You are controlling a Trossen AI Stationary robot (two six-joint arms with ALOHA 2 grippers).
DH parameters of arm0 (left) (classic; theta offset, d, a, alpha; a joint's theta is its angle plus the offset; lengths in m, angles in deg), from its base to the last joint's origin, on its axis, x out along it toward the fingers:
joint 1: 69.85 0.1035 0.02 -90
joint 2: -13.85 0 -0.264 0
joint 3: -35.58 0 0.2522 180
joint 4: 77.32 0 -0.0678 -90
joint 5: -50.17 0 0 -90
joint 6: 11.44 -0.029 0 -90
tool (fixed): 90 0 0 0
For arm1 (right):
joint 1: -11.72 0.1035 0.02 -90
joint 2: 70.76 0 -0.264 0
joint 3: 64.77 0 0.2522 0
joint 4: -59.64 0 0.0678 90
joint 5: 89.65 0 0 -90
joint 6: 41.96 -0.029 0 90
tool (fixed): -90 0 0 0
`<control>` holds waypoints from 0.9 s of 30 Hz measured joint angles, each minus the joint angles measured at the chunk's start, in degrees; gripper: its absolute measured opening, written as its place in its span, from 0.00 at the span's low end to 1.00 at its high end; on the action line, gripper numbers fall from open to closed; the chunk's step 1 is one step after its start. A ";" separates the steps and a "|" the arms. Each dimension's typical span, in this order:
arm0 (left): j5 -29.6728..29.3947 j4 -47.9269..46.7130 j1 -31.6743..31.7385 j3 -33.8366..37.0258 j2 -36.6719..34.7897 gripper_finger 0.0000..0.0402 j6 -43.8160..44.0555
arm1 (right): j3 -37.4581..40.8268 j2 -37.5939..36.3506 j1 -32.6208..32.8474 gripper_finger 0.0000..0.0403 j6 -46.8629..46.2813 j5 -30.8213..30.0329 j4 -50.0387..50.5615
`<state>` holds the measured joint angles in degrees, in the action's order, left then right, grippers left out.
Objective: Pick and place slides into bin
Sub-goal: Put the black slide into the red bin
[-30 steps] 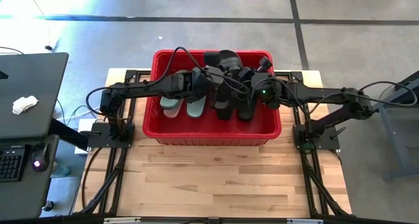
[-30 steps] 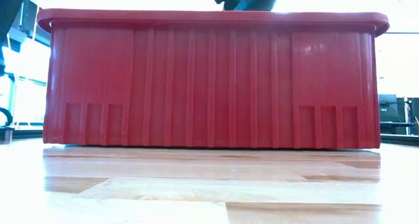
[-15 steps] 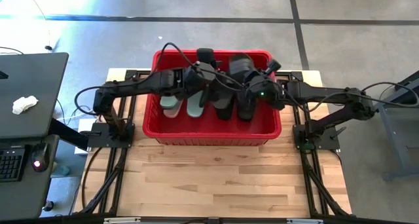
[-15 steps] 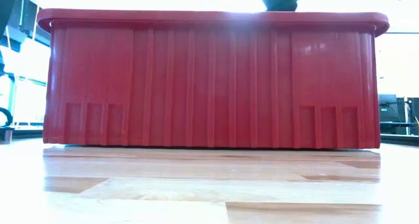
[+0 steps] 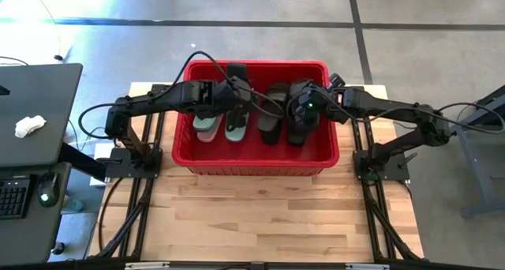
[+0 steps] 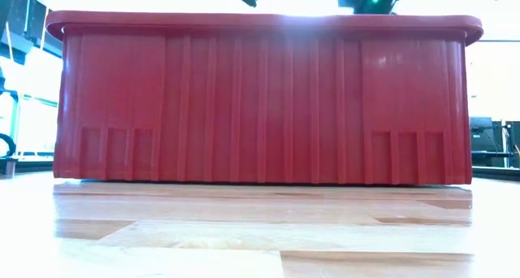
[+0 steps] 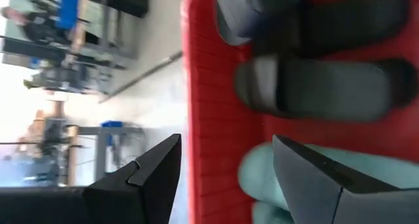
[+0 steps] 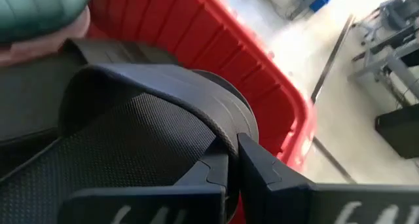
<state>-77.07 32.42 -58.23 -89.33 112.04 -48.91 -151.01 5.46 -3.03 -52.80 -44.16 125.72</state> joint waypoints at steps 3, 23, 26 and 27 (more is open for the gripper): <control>1.99 -3.46 0.00 0.09 0.02 0.55 1.75 | 1.56 0.78 -1.80 0.00 -0.73 1.14 -0.26; 11.54 -4.08 0.00 4.04 0.06 0.55 2.29 | 8.72 1.89 -7.42 0.00 -7.15 2.75 -10.12; 12.65 -4.06 0.00 4.04 0.06 0.55 2.23 | 8.72 3.27 -7.69 0.00 -7.15 2.69 -10.87; 12.81 -4.07 0.00 4.04 0.06 0.55 2.21 | 8.72 3.91 -7.90 0.00 -7.15 2.77 -10.83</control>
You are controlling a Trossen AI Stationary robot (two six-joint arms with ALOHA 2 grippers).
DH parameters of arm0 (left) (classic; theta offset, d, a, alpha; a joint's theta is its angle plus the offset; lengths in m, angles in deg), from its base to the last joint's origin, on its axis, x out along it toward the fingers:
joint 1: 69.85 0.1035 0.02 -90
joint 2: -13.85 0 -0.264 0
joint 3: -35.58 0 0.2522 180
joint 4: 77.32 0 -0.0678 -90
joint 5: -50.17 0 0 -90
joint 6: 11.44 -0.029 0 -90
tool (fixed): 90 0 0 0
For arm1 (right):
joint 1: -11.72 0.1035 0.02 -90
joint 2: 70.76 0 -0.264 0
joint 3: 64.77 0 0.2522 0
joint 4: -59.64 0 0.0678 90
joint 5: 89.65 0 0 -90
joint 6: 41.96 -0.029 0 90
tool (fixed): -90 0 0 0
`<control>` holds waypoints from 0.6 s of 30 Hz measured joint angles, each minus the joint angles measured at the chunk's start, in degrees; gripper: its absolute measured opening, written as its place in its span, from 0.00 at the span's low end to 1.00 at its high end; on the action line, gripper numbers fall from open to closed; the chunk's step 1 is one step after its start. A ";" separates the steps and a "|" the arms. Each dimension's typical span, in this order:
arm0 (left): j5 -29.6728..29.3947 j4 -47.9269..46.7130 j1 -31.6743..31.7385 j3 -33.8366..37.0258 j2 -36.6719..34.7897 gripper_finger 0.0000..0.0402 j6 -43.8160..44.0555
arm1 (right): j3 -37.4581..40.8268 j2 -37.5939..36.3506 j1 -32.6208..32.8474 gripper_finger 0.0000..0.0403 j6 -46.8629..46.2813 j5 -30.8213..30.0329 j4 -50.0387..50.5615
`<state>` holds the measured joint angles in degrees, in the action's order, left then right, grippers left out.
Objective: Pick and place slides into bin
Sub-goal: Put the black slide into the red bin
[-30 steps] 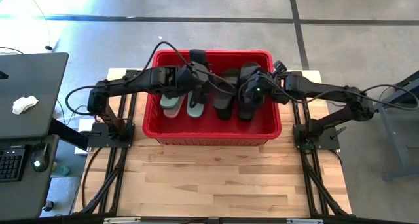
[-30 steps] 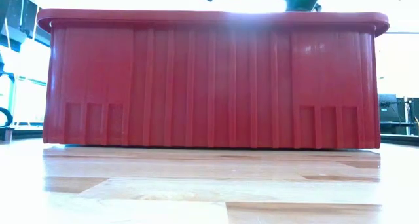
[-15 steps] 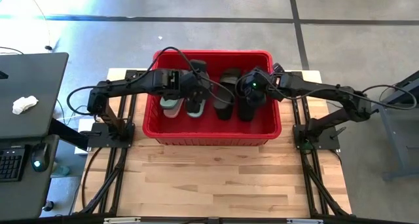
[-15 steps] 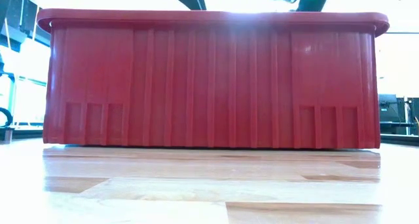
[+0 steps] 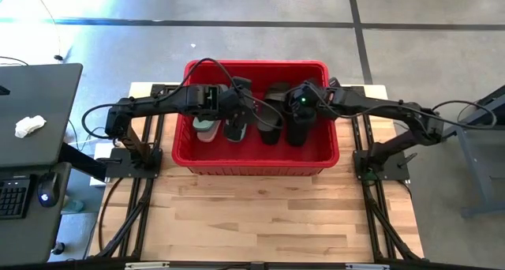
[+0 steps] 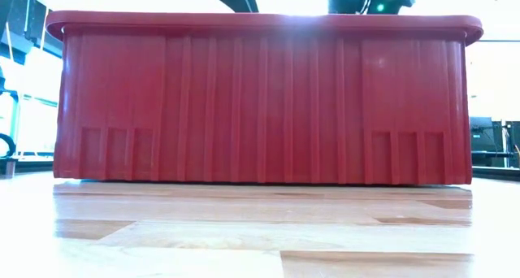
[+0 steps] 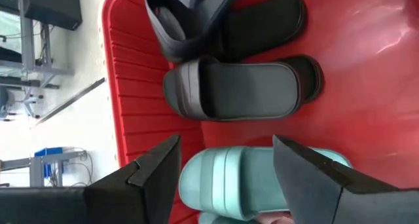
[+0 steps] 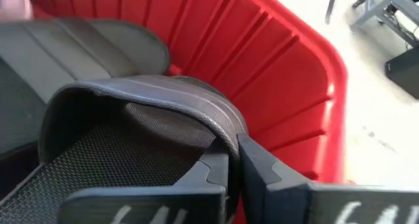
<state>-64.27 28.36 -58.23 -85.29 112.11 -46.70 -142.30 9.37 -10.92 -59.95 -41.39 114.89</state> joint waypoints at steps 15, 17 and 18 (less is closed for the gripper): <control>3.10 -0.04 0.00 0.00 0.02 0.55 -0.49 | 0.00 5.47 -1.39 0.00 -2.97 -0.07 -0.53; 3.10 -0.04 0.00 0.00 0.02 0.55 -1.06 | 0.00 5.47 -1.39 0.00 -2.97 0.07 -0.41; 3.10 -0.02 0.00 0.00 0.02 0.55 -1.63 | 0.00 5.47 -1.39 0.01 -2.97 0.33 -0.37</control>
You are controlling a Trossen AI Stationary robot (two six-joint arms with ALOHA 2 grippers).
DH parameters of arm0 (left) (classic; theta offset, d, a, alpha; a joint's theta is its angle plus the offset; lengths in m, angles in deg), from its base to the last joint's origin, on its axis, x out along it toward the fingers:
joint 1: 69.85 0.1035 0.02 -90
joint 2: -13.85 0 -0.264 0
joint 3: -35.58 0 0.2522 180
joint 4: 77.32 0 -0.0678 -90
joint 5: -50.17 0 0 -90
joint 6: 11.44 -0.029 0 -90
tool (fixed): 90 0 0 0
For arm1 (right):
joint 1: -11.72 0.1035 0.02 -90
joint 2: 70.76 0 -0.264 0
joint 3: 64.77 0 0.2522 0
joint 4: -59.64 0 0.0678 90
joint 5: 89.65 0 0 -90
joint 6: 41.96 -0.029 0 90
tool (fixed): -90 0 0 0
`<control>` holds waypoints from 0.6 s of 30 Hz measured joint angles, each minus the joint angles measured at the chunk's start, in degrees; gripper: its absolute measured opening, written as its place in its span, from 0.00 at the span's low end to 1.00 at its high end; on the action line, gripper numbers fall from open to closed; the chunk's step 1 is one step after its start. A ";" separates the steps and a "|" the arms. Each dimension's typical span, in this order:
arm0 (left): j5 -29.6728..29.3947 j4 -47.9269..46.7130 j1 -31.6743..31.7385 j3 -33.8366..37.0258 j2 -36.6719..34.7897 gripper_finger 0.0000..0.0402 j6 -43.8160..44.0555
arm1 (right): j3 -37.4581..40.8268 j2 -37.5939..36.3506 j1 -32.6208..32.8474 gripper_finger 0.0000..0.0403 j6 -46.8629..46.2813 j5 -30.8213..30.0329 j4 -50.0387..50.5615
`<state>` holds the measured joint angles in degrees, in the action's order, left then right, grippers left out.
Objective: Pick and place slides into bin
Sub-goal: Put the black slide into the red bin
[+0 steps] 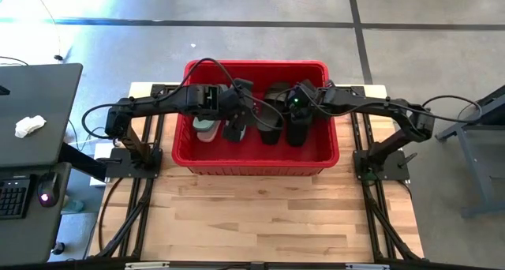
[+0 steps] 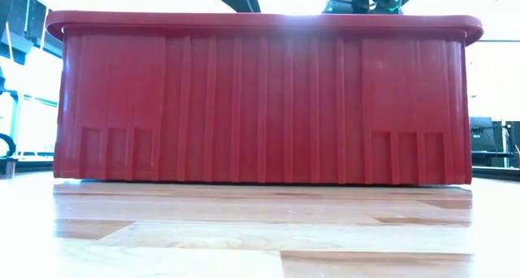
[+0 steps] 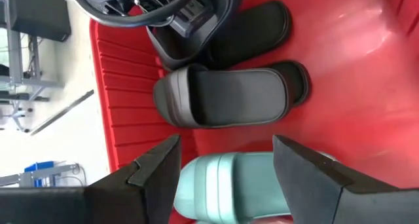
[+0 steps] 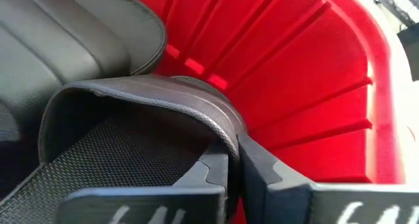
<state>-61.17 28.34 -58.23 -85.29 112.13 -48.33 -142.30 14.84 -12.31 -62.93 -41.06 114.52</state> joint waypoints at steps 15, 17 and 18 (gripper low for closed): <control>-0.01 -0.02 0.00 0.00 0.07 0.55 -2.52 | 0.00 -0.04 -0.08 0.24 -0.02 3.24 0.22; -0.02 0.00 0.00 0.00 0.07 0.55 -2.53 | 0.00 -0.04 -0.09 0.27 -0.01 2.08 0.22; -0.02 0.00 0.00 0.00 0.07 0.55 -2.51 | 0.00 -0.04 -0.09 0.28 -0.02 1.48 0.22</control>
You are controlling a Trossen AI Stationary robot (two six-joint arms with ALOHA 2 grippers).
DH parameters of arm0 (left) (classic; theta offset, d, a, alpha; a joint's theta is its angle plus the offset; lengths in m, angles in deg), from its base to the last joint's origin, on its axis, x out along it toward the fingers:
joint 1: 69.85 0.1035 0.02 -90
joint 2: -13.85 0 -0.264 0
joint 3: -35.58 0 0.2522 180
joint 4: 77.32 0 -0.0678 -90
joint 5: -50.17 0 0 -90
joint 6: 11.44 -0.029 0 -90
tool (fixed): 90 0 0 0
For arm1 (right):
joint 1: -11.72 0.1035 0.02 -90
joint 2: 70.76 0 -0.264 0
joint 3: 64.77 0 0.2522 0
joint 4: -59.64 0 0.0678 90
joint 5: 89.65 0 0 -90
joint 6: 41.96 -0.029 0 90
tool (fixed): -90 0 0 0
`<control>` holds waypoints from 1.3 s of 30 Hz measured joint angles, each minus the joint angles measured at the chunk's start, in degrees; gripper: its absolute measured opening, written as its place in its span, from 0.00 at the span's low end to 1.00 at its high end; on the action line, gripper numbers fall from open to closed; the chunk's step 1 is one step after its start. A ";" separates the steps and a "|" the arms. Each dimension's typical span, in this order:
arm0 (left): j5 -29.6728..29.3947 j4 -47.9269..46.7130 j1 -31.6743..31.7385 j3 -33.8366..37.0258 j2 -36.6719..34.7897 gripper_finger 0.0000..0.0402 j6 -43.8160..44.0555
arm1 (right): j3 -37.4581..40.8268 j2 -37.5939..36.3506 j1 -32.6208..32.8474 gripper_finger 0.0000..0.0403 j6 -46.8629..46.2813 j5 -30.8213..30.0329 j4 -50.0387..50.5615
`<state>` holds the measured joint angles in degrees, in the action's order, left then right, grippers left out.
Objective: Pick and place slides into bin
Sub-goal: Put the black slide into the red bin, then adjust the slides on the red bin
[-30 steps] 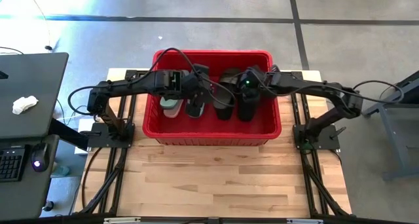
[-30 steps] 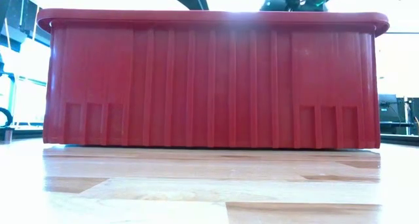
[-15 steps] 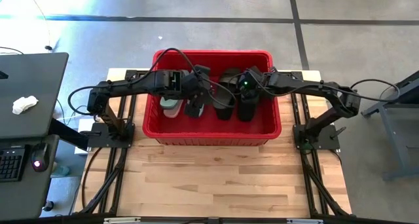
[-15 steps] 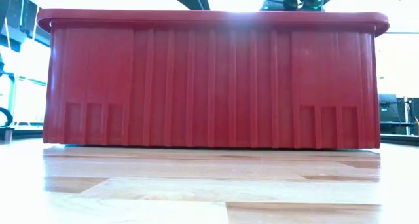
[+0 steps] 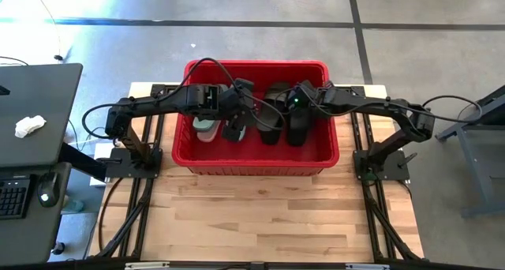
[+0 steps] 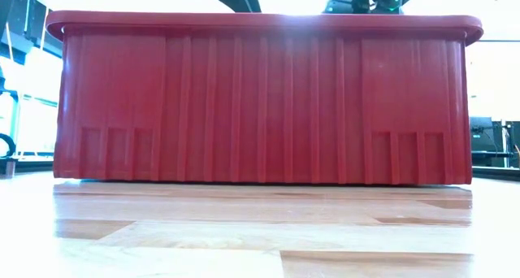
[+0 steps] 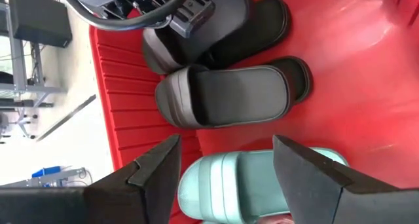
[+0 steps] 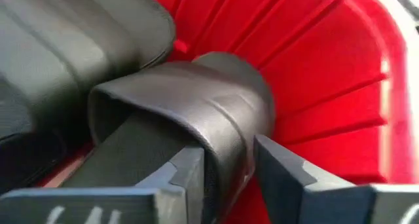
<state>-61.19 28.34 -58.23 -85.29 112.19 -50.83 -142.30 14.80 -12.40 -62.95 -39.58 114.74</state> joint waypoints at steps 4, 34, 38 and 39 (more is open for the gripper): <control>1.02 0.05 0.00 0.00 0.00 0.55 0.00 | 0.00 -0.02 0.00 0.32 0.00 0.34 0.49; 7.55 -0.69 7.85 0.02 7.16 0.55 3.84 | -6.08 -14.82 -0.28 0.30 12.17 23.27 3.98; 18.59 -2.92 11.49 0.04 10.29 0.52 2.88 | -6.78 -18.45 -0.26 0.23 12.48 25.61 4.74; 20.70 -2.89 12.07 0.03 11.16 0.51 1.83 | -6.76 -19.26 -0.26 0.20 12.48 25.97 5.00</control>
<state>-40.49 25.45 -46.16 -85.25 123.36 -49.00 -149.06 -4.47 -12.66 -50.47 -13.60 119.74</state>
